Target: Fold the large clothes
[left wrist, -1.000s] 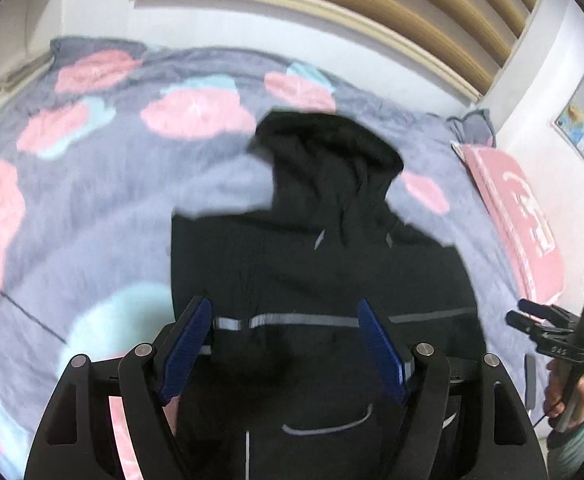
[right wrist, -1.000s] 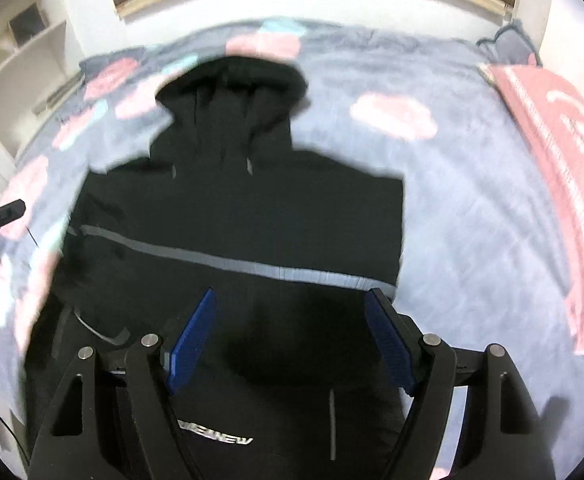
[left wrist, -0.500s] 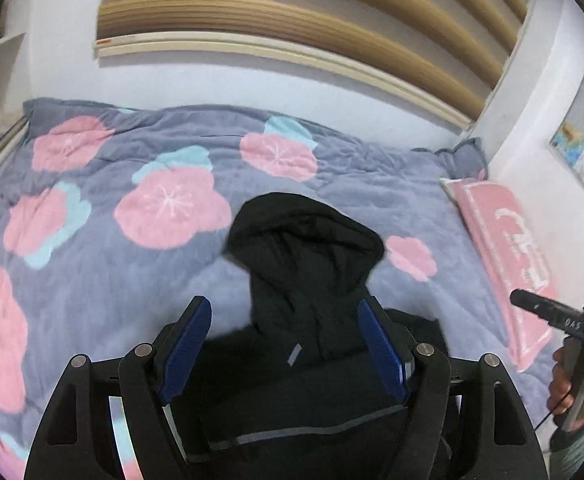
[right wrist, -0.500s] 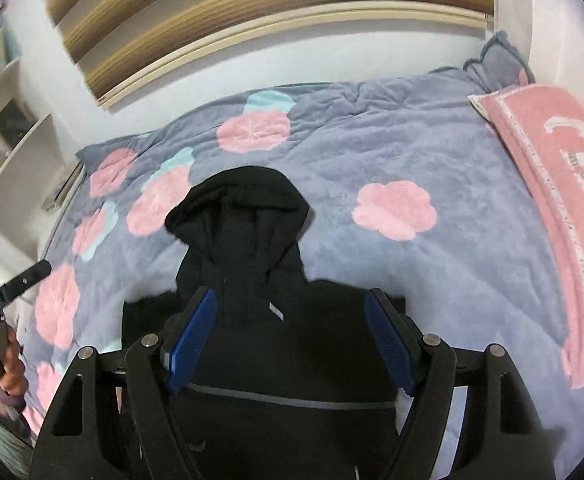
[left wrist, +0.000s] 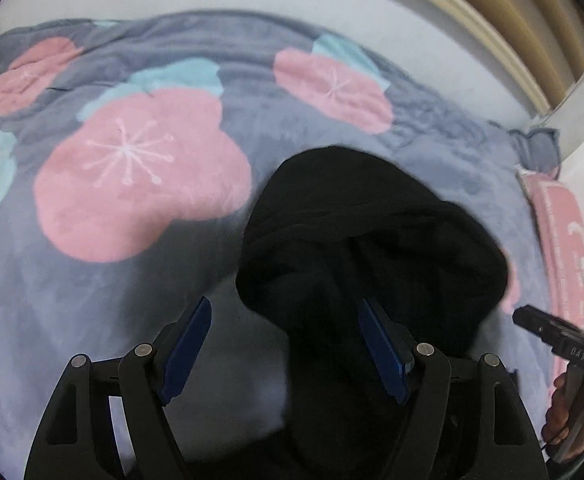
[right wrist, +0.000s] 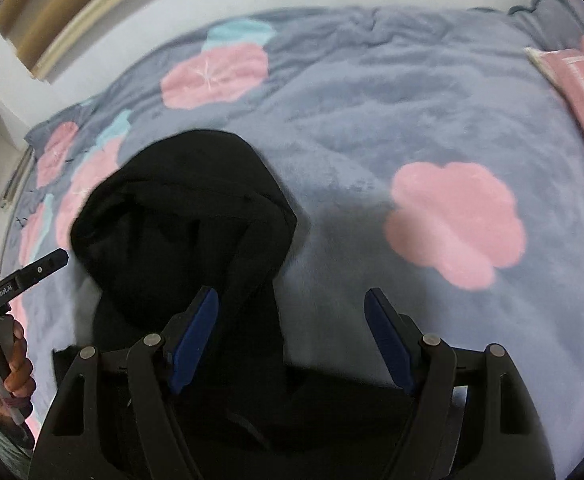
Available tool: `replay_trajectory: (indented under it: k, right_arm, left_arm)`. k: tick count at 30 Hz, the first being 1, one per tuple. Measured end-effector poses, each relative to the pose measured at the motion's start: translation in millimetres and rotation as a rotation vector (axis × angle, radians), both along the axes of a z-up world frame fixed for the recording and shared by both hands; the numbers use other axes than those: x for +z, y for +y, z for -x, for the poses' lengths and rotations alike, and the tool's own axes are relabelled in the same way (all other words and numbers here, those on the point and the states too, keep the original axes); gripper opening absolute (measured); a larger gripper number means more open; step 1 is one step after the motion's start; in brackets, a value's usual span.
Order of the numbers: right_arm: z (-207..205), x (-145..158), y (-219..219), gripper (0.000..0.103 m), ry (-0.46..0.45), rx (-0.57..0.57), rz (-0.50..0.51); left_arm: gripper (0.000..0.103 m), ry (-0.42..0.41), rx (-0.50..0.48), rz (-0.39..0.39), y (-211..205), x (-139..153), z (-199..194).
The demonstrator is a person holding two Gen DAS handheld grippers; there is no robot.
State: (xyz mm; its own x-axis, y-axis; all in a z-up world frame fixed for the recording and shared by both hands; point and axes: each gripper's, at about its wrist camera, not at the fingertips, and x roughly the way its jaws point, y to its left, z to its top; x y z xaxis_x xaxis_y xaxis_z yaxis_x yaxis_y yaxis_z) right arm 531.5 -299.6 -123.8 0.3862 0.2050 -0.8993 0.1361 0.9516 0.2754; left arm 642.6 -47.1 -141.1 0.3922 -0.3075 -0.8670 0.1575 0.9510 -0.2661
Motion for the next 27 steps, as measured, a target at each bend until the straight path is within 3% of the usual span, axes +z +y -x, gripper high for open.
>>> replay_trajectory:
  k: [3, 4, 5, 6, 7, 8, 9, 11, 12, 15, 16, 18, 19, 21, 23, 25, 27]
  right_arm:
    - [-25, -25, 5, 0.079, 0.023, 0.002, -0.016]
    - [-32, -31, 7, 0.06, 0.037, 0.011, -0.033]
    - [-39, -40, 10, 0.038, 0.06, 0.031, -0.065]
    - [-45, -45, 10, 0.008, 0.084, 0.036, -0.068]
    - [-44, -38, 4, 0.007, 0.054, 0.007, -0.054]
    - [-38, -25, -4, 0.006, -0.001, -0.013, -0.08]
    - [-31, -10, -10, 0.006, -0.053, -0.027, -0.091]
    - [-10, 20, -13, 0.006, -0.148, -0.016, -0.067]
    - [0, 29, -10, 0.006, -0.183, 0.006, -0.045]
    - [8, 8, -8, 0.006, -0.146, 0.018, -0.027]
    - [7, -18, -11, 0.006, -0.085, 0.014, -0.037]
    - [2, -60, -9, 0.007, 0.022, 0.015, -0.027]
    - [1, -79, -10, 0.009, 0.062, 0.019, -0.052]
    - [1, -85, -15, 0.011, 0.068, 0.001, -0.093]
    - [1, -76, -20, 0.023, 0.077, -0.003, -0.099]
    - [7, -60, -26, 0.043, 0.066, -0.002, -0.077]
    - [20, -38, -31, 0.051, 0.039, 0.027, -0.042]
  left_arm:
    - [0.077, 0.035, 0.004, -0.048, -7, -28, -16]
    - [0.075, 0.037, 0.014, -0.055, -7, -34, -21]
    - [0.05, 0.032, 0.041, -0.061, -4, -41, -27]
    - [0.009, 0.037, 0.057, -0.055, 1, -44, -31]
    - [0.01, 0.056, 0.091, 0.028, 15, -44, -37]
    - [0.009, 0.037, 0.138, 0.149, 33, -34, -36]
    - [0.009, 0.011, 0.153, 0.216, 45, -24, -34]
    - [0.009, -0.052, 0.126, 0.376, 64, 6, -19]
    - [0.011, -0.084, 0.105, 0.394, 66, 15, -12]
    - [0.013, -0.06, 0.077, 0.35, 64, 0, -8]
    - [0.014, 0.012, 0.062, 0.317, 62, -22, -12]
    - [0.023, 0.181, 0.048, 0.176, 54, -78, -17]
    - [0.023, 0.203, 0.032, 0.18, 52, -93, -15]
    - [0.025, 0.181, 0.052, 0.242, 59, -91, -13]
    - [0.033, 0.19, 0.065, 0.263, 64, -82, -12]
    - [0.049, 0.127, 0.035, 0.191, 67, -61, 0]
    - [0.06, 0.088, 0.01, 0.147, 73, -44, 15]
